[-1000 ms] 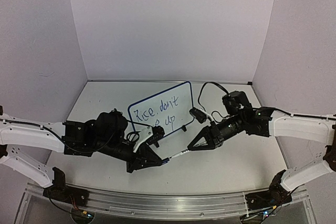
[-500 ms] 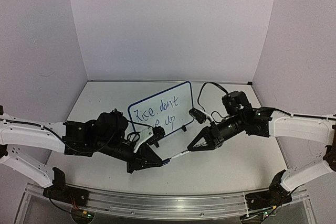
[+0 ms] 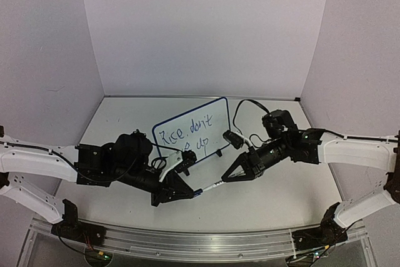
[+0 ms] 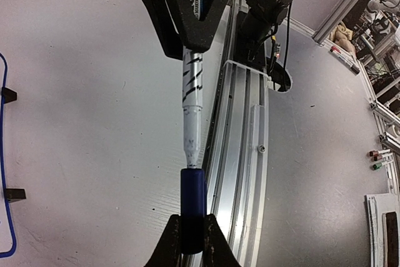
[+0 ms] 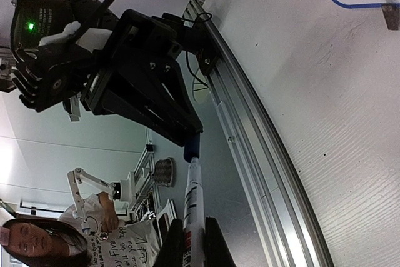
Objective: Write a sentence on the whiteboard
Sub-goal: Insert the pen cap into the whiteboard marker.
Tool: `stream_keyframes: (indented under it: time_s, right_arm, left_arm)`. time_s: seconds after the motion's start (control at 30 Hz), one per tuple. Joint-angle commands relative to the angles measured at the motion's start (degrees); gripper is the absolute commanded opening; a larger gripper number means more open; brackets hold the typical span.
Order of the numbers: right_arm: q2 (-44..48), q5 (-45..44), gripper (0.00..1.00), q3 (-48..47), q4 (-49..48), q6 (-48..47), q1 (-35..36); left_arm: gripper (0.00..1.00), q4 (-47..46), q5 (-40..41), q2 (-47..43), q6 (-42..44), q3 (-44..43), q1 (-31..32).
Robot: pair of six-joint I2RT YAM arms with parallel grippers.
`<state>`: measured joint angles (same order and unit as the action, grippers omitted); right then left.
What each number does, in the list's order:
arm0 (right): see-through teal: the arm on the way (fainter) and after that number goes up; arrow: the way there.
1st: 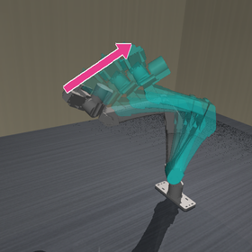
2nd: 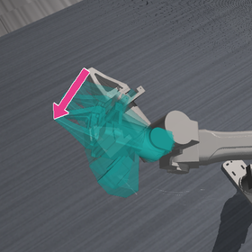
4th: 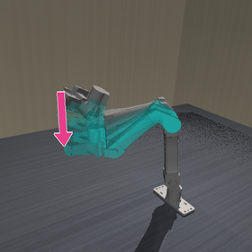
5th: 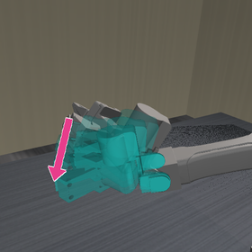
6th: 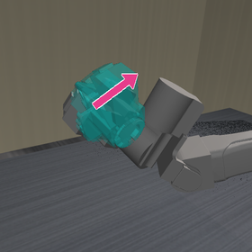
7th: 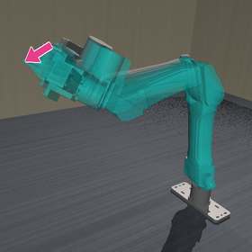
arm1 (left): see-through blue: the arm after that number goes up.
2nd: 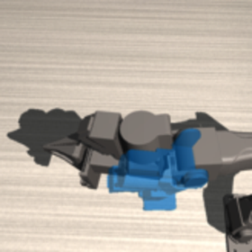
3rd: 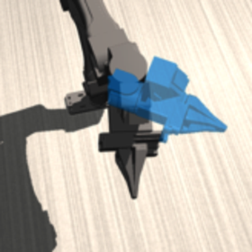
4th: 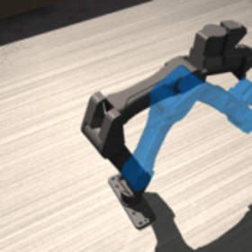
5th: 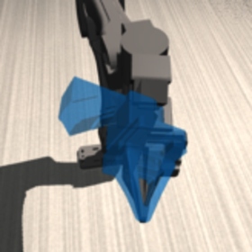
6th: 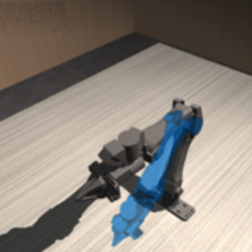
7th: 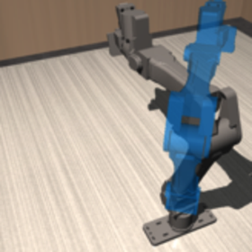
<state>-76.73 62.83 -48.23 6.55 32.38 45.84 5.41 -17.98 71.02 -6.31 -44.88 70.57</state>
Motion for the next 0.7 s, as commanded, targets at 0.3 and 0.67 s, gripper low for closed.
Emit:
stream_keyframes:
  time_s: [0.3, 0.67]
  right_arm:
    - [-0.44, 1.48, 0.00, -3.26, -3.79, 0.21, 0.95]
    - [-1.60, 1.33, 0.00, -3.26, -5.03, 0.40, 2.11]
  left_arm:
    - [0.00, -3.03, -1.80, 0.77, -0.04, -2.31, 0.22]
    - [0.00, -8.08, -0.93, 0.53, -0.55, -2.86, 0.24]
